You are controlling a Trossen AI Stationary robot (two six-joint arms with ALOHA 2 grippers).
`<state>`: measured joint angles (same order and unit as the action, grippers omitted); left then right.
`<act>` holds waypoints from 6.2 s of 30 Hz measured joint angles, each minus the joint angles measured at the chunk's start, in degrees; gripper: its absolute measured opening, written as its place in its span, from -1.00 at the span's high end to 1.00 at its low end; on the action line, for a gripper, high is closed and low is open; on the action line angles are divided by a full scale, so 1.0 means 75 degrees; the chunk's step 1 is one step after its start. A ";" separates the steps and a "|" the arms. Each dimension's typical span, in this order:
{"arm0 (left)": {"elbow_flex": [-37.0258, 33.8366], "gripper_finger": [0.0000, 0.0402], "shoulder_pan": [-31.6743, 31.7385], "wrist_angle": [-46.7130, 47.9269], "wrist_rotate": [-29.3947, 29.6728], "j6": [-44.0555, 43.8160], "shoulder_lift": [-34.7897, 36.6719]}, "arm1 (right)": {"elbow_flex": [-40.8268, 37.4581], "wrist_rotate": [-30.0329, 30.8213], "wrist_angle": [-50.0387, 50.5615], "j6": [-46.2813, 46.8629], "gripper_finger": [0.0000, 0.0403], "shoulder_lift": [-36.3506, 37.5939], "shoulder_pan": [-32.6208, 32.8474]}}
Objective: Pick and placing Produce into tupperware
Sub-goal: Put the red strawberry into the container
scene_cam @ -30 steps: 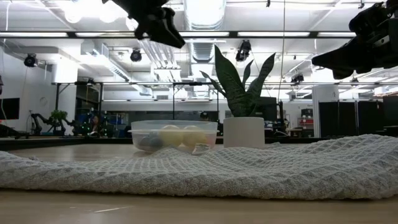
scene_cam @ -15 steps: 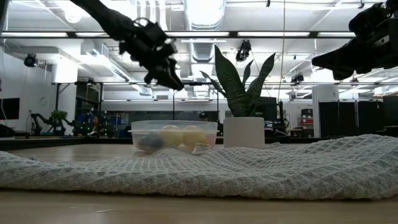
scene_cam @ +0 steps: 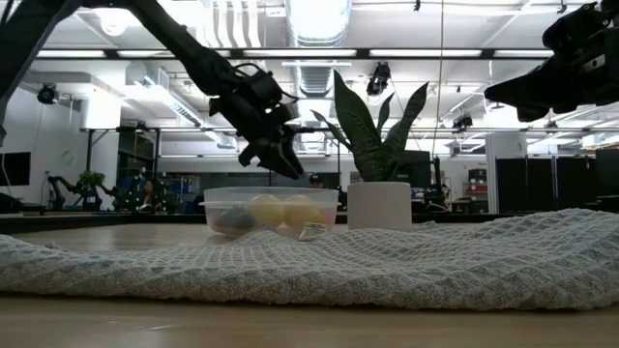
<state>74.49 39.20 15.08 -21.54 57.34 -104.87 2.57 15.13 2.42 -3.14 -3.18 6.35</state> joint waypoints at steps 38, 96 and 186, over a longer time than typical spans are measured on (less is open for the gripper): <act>0.1137 0.35 -0.0396 0.0963 -0.0565 -0.0034 -0.1503 | 0.0000 0.0268 -0.0165 -0.0533 0.96 0.0010 0.0000; 0.3331 0.35 -0.0779 0.3654 0.0254 0.0212 -0.2749 | 0.0000 0.0254 -0.0125 -0.0413 0.96 0.0003 0.0000; 0.2092 1.00 -0.1559 0.4262 0.1725 -0.1282 0.1176 | 0.0000 0.0260 -0.0201 -0.0396 0.96 0.0015 0.0001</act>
<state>90.18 27.51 47.04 -8.60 47.73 -96.05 2.57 17.08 0.91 -6.11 -3.07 6.35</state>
